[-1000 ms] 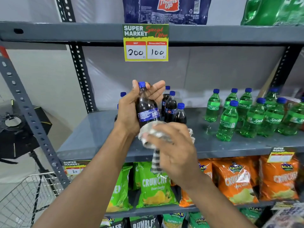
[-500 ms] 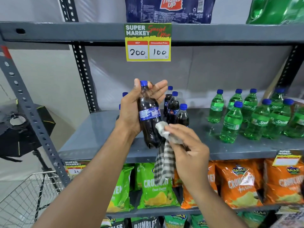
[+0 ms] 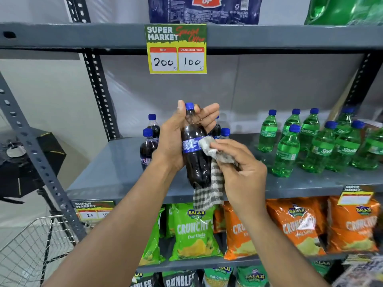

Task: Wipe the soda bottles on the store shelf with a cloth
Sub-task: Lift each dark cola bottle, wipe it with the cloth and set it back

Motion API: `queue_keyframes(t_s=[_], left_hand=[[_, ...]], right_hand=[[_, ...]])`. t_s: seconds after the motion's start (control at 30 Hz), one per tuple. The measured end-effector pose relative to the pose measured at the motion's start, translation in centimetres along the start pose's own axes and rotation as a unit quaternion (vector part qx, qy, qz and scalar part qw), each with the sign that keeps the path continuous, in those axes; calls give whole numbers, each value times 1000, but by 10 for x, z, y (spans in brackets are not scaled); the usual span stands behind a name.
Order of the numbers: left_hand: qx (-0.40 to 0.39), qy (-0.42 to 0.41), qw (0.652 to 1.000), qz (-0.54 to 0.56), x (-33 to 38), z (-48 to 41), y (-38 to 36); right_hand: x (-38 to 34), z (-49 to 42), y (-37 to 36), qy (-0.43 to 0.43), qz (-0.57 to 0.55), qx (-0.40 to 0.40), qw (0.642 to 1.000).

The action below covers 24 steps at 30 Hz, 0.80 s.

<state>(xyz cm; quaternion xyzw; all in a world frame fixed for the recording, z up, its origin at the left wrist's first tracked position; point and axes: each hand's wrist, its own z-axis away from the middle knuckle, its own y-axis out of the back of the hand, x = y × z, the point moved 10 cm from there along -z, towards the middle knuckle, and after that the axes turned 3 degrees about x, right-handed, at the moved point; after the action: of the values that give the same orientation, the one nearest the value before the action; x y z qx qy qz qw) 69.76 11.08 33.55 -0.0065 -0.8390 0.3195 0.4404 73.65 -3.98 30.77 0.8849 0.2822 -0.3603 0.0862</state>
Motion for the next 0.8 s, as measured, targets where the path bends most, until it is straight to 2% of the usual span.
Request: queue_keyframes(t_s=[0.1, 0.17, 0.27, 0.33, 0.5, 0.57, 0.7, 0.8], left_hand=[[19, -10, 1000, -5, 8, -3, 5], [30, -10, 999, -12, 10, -4, 10], [45, 4, 998, -40, 0, -2, 10], [44, 7, 998, -51, -6, 0, 5], [39, 1, 998, -41, 4, 2, 2], [34, -3, 998, -54, 6, 3, 2], [9, 5, 998, -66, -2, 4, -3], [11, -4, 999, -53, -1, 2, -3]], right_hand=[[1, 12, -2, 9, 39, -26, 999], [-8, 26, -3, 70, 101, -41, 992], [-39, 38, -26, 224, 246, -81, 940], [-51, 37, -47, 261, 340, -98, 898], [-49, 61, -58, 264, 422, -152, 854], [-49, 70, -55, 266, 418, -161, 854], [-59, 43, -56, 237, 413, -130, 870], [-54, 44, -58, 218, 430, -140, 865]])
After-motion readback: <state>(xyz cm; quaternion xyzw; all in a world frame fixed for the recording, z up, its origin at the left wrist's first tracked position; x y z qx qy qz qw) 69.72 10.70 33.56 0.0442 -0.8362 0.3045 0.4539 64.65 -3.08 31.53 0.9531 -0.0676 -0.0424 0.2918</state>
